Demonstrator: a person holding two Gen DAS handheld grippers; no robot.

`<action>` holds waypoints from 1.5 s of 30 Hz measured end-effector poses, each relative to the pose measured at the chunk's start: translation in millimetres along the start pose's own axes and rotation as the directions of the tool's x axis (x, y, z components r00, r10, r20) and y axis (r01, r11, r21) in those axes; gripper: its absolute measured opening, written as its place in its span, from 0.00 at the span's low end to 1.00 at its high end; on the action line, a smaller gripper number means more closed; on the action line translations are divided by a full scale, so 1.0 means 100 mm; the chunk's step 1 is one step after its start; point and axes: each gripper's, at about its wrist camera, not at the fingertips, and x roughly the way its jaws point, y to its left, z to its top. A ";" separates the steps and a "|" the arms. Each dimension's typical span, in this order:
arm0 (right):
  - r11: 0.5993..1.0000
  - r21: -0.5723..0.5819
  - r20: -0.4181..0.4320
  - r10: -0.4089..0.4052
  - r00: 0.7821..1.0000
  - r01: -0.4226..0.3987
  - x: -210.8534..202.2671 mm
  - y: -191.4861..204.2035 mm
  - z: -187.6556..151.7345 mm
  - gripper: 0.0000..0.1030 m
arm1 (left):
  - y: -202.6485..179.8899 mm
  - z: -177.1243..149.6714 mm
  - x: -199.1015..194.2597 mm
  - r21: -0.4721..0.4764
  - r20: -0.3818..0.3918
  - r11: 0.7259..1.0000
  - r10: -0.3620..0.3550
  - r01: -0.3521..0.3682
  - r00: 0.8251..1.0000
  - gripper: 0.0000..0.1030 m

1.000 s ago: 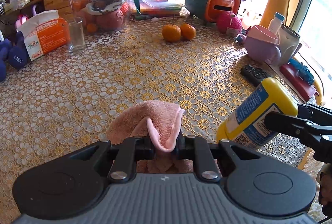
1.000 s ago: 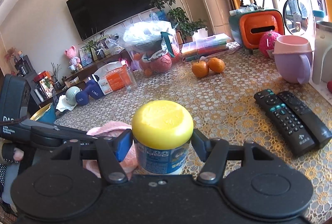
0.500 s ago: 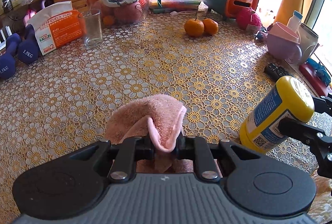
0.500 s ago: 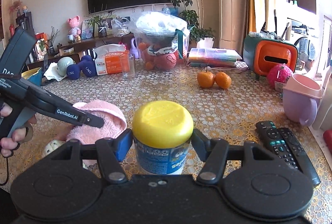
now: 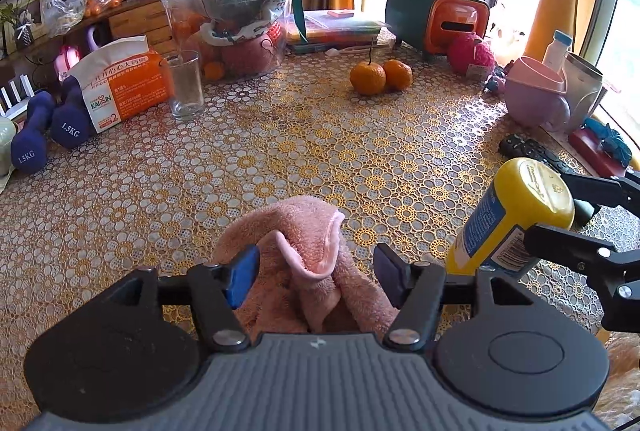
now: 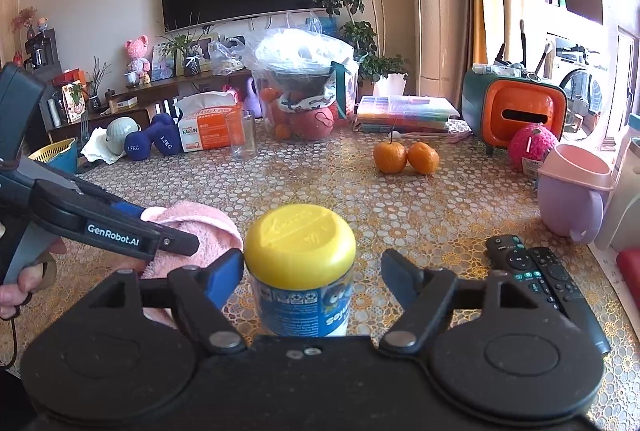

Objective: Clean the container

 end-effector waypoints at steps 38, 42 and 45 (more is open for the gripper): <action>0.995 0.090 0.094 0.023 0.995 -0.031 -0.87 0.16 -0.24 1.00 | -0.50 -0.72 -1.28 -0.034 0.177 0.998 0.048 -0.043 0.983 1.00; 0.996 0.086 0.098 0.022 0.995 -0.031 -0.92 0.17 -0.27 1.00 | -0.55 -0.75 -1.32 -0.031 0.185 0.999 0.033 -0.028 0.982 1.00; 0.996 0.084 0.099 0.024 0.995 -0.033 -0.94 0.18 -0.29 1.00 | -0.59 -0.77 -1.34 -0.022 0.191 0.999 0.033 -0.029 0.981 1.00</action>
